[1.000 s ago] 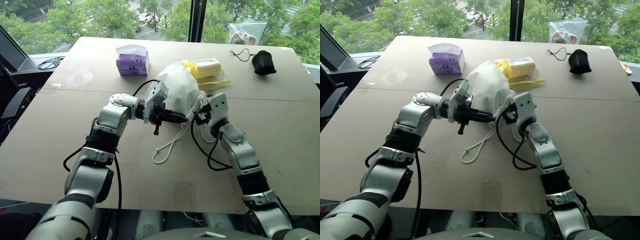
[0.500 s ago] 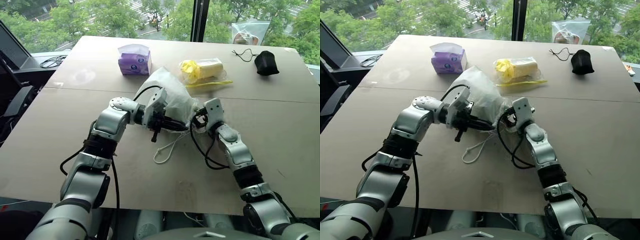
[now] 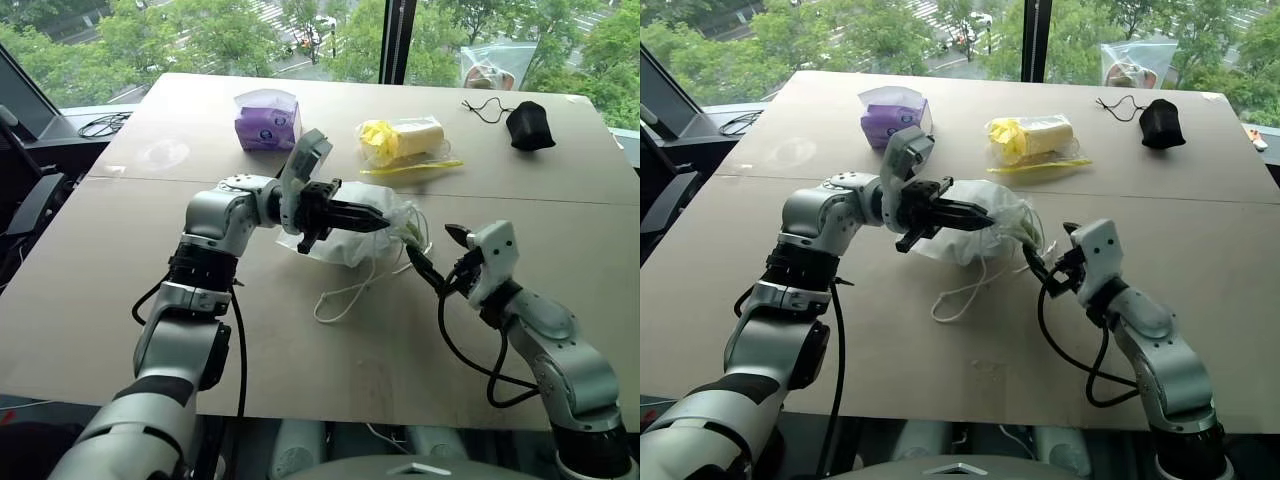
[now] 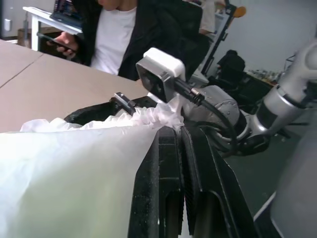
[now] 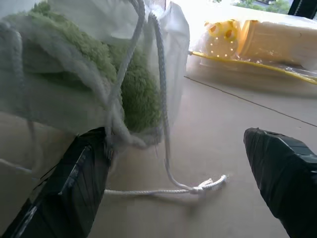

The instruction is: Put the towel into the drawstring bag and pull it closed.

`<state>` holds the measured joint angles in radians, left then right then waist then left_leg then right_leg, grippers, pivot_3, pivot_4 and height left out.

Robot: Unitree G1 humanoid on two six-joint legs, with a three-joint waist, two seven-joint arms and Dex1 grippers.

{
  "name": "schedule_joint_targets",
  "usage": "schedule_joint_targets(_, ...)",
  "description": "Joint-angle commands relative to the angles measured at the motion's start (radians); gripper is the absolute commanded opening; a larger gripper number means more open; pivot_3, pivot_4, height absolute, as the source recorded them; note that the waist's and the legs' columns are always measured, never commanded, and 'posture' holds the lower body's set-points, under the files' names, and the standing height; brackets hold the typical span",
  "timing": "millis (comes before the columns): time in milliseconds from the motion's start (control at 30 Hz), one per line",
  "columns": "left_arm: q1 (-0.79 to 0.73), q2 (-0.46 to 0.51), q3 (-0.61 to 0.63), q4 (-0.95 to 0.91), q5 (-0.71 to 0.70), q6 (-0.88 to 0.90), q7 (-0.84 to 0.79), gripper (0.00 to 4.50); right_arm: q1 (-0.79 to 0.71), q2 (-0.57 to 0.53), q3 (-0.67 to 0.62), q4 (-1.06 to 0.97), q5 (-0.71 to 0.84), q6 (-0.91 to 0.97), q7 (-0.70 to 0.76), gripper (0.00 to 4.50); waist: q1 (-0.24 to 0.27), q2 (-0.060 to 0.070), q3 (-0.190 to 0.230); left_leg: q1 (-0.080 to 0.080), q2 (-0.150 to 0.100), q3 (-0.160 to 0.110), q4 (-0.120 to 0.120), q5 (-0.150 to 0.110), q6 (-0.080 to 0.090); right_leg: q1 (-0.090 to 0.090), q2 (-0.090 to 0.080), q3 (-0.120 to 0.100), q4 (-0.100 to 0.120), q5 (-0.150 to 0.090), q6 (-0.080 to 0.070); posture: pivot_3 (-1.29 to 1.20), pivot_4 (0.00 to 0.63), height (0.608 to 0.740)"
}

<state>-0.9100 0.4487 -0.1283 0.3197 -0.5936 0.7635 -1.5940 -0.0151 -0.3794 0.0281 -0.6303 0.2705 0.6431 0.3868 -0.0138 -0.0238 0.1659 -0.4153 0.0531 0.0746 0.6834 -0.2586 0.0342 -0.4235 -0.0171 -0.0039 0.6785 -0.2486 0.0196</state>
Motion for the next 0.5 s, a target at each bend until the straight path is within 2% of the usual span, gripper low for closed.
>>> schedule_joint_targets(33, -0.060, 0.026, -0.025, 0.019, -0.019, -0.004, -0.020, 0.02, 0.041, -0.066, 0.042, -0.068, -0.023, 0.069, 0.008, 4.47, 0.000, 0.000, 0.000, 0.000, -0.001, 0.000, 0.000, 0.000, 0.000, 0.000, 0.000, 0.000, 0.000, 0.000, 0.000, 0.00, 0.150, 0.740)
schedule_joint_targets(200, -0.069, 0.100, -0.128, 0.169, 0.073, -0.210, -0.020, 0.02, 0.076, -0.029, -0.017, -0.150, 0.069, 0.112, -0.008, 4.47, -0.002, 0.000, 0.000, 0.001, -0.003, -0.001, 0.000, 0.000, 0.000, 0.000, 0.001, 0.001, 0.000, 0.000, 0.000, 0.00, 0.150, 0.740)
schedule_joint_targets(367, -0.078, 0.130, -0.134, 0.215, 0.035, -0.228, -0.020, 0.02, 0.033, -0.024, -0.049, -0.168, 0.024, 0.045, -0.050, 4.47, 0.002, 0.000, 0.000, 0.000, -0.004, -0.002, 0.000, 0.000, 0.000, 0.000, 0.000, 0.000, -0.001, 0.000, 0.000, 0.00, 0.150, 0.740)
schedule_joint_targets(500, -0.061, 0.137, -0.120, 0.189, 0.021, -0.218, -0.020, 0.02, -0.015, -0.058, 0.011, -0.197, 0.062, 0.033, 0.027, 4.47, 0.003, 0.000, 0.000, -0.001, -0.006, -0.002, 0.001, 0.000, 0.000, 0.000, -0.001, 0.000, -0.001, 0.000, 0.000, 0.00, 0.150, 0.740)
